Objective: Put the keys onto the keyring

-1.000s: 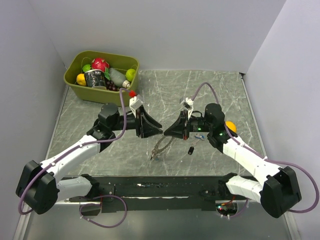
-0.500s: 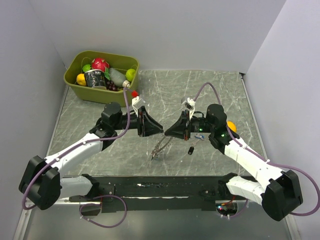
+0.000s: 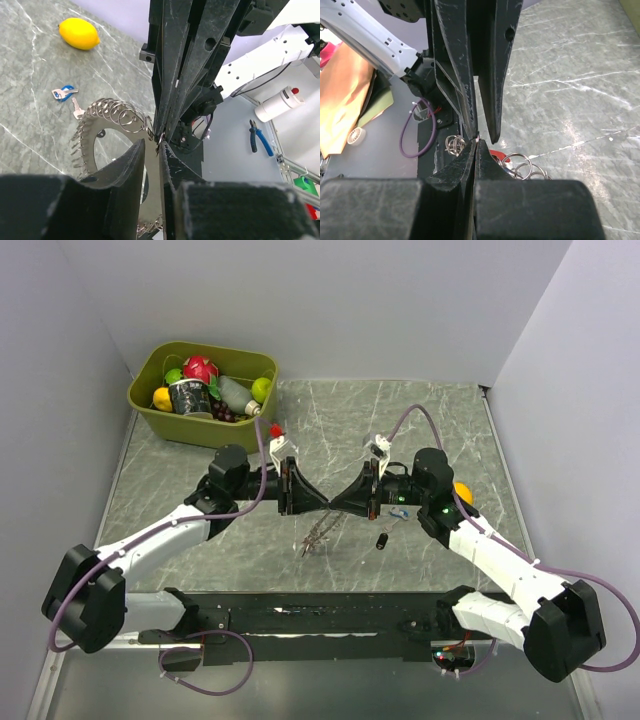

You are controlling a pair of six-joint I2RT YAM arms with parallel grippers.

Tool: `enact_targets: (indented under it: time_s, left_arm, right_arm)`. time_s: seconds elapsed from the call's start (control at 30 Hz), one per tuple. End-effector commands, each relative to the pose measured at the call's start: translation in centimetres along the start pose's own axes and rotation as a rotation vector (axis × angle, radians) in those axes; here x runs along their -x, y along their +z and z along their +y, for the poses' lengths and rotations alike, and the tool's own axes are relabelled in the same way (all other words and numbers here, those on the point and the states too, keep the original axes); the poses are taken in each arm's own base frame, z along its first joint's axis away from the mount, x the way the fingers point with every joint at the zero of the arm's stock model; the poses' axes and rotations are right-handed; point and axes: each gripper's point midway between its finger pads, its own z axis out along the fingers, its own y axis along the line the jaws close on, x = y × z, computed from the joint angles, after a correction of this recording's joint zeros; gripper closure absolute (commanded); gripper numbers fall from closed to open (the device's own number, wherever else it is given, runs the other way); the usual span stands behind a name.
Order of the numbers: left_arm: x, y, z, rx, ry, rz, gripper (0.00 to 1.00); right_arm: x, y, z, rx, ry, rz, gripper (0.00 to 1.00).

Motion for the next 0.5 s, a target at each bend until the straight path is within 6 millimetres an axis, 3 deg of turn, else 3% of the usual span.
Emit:
enact_targets:
  time_s: [0.0,0.07,0.17,0.37,0.4,0.43,0.47]
  left_arm:
    - [0.0,0.5,-0.4,-0.028,0.042,0.005,0.78]
    - [-0.1,0.6,-0.4,-0.032,0.04,0.009,0.82]
    - [-0.1,0.8,-0.6,-0.047,0.045,0.015,0.98]
    - [0.1,0.8,-0.9,-0.034,0.074,0.019,0.99]
    - [0.2,0.8,-0.9,-0.03,0.077,0.018,0.99]
    - [0.1,0.7,-0.8,-0.021,0.077,0.019,0.99]
    - [0.3,0.7,-0.8,-0.013,0.083,0.014,0.99]
  right_arm:
    - [2.1,-0.2,1.2,0.023,-0.081,-0.052,1.0]
    - [2.1,-0.1,1.3,0.028,-0.08,-0.051,1.0]
    - [2.1,-0.2,1.3,0.028,-0.084,-0.053,1.0]
    - [2.2,-0.2,0.8,-0.011,-0.071,-0.056,0.98]
    - [2.3,-0.3,0.7,-0.022,-0.075,-0.061,0.88]
    - [2.5,-0.4,0.0,-0.068,-0.076,-0.078,0.59]
    - [3.1,-0.8,0.0,-0.101,-0.085,-0.105,0.5]
